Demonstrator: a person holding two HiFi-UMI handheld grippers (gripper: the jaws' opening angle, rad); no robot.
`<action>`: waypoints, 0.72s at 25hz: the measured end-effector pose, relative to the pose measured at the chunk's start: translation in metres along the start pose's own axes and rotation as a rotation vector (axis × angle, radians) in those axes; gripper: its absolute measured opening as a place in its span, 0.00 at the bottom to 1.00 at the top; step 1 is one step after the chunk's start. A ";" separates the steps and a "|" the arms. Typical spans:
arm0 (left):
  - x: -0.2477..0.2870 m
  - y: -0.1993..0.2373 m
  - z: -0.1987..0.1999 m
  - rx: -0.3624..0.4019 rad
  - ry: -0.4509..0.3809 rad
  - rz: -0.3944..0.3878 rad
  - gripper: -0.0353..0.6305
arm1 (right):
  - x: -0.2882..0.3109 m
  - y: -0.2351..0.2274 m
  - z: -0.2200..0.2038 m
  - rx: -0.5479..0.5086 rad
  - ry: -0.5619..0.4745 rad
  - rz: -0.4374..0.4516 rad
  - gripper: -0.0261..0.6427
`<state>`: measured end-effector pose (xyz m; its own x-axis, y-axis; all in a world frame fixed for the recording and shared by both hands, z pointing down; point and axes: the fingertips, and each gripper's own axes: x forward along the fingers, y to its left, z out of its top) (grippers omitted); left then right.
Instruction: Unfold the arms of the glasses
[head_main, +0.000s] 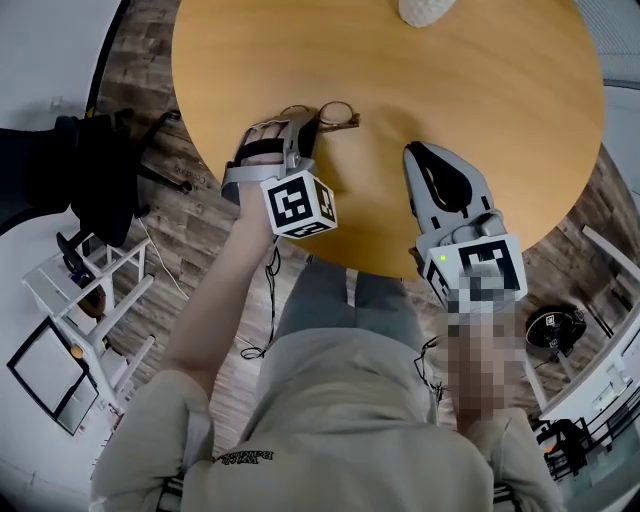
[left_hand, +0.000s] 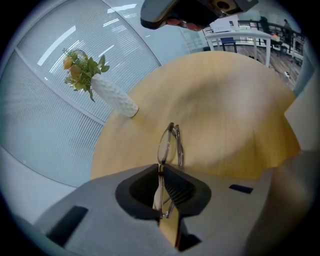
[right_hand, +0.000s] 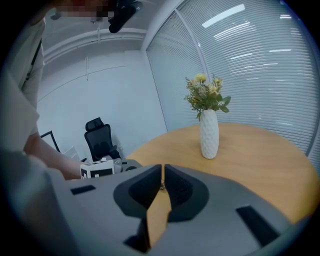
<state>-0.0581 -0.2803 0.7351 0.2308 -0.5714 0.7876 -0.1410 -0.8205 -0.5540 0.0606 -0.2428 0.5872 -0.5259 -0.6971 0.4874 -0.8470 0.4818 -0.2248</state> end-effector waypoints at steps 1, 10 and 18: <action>-0.002 0.003 0.000 -0.018 -0.002 -0.001 0.12 | -0.002 -0.001 0.002 0.004 -0.006 -0.002 0.10; -0.051 0.055 0.016 -0.313 -0.112 0.021 0.12 | -0.034 -0.006 0.066 0.065 -0.144 -0.007 0.10; -0.167 0.145 0.068 -0.490 -0.352 0.144 0.12 | -0.078 -0.005 0.145 0.002 -0.284 -0.053 0.10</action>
<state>-0.0518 -0.3034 0.5049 0.4682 -0.7056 0.5320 -0.6010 -0.6956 -0.3936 0.0945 -0.2685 0.4281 -0.4817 -0.8420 0.2429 -0.8737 0.4402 -0.2071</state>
